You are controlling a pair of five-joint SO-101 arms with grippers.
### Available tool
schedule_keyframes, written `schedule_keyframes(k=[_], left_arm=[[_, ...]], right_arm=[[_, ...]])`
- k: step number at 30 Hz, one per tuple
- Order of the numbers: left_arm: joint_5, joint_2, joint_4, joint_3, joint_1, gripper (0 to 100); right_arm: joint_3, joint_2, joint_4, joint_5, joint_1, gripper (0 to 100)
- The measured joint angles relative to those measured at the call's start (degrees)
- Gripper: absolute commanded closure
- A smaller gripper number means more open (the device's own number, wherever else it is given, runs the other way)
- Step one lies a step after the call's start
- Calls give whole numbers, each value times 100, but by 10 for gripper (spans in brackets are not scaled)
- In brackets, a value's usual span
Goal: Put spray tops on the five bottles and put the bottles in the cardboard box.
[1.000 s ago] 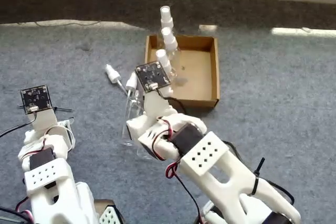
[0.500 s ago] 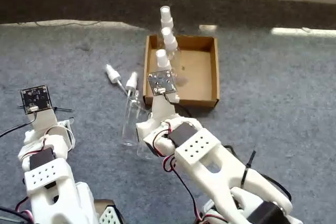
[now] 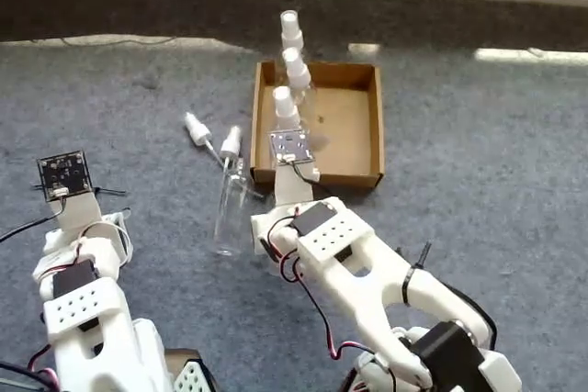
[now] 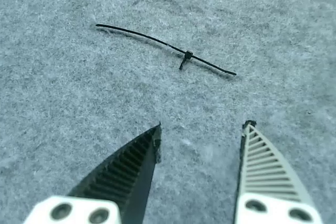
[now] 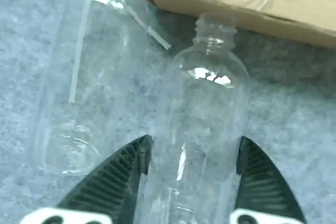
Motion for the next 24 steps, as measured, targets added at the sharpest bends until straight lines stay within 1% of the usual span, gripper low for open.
schedule_keyframes(k=[2, 3, 5, 9, 11, 13, 15, 19, 22, 24], left_arm=[[0, 0, 0, 0, 0, 777], [0, 0, 0, 0, 0, 777], [0, 0, 0, 0, 0, 777], [0, 0, 0, 0, 0, 777], [0, 0, 0, 0, 0, 777], [0, 0, 0, 0, 0, 777], [0, 0, 0, 0, 0, 777], [0, 0, -9, 0, 0, 779], [0, 0, -158, 18, 0, 779], [0, 0, -176, 35, 0, 779]], right_arm=[[70, -44, 79, 9, 97, 964], [132, -123, 97, 9, 141, 998], [334, -334, 132, 9, 255, 978], [1081, -1134, 141, 18, 554, 988], [1486, -1679, 193, 255, 809, 988], [1793, -2330, 440, 853, 1116, 986], [1978, -3077, 905, 1653, 1424, 985], [2022, -4545, 2347, 3288, 1987, 985], [1969, -5187, 3138, 4141, 2822, 985], [1679, -5204, 3349, 4589, 3534, 985]])
